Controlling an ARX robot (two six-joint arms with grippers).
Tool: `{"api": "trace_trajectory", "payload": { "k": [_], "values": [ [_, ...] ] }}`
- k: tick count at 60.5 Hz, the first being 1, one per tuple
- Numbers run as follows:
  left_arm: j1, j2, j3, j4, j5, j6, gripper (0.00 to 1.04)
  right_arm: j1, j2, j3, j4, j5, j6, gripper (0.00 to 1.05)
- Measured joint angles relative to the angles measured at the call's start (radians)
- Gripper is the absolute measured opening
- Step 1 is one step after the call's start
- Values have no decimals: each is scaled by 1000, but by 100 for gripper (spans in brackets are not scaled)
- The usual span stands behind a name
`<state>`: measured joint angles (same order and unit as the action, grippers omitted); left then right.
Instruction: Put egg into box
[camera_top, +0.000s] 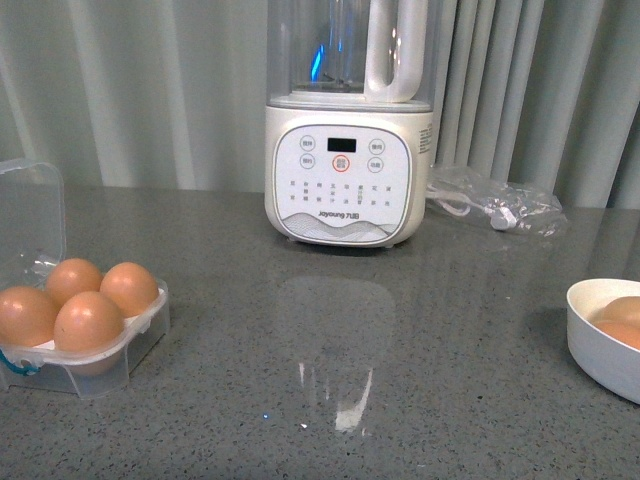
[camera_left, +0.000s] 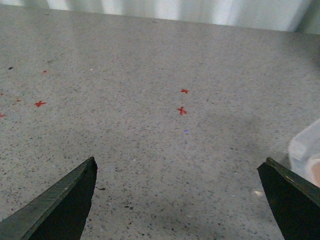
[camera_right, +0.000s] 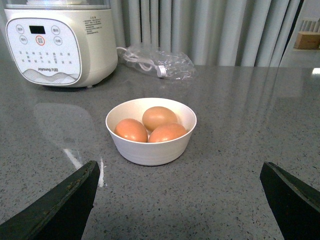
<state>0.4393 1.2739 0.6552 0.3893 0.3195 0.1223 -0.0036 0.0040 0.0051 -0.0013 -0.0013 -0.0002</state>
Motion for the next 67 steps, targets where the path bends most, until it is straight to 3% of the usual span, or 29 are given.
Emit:
{"api": "trace_trajectory", "payload": {
  "k": [45, 67],
  "values": [
    [-144, 103, 56, 42, -2, -74, 98, 0, 0, 0, 0, 0, 0, 98],
    [-295, 15, 25, 37, -18, -100, 98, 0, 0, 0, 0, 0, 0, 98]
  ]
}}
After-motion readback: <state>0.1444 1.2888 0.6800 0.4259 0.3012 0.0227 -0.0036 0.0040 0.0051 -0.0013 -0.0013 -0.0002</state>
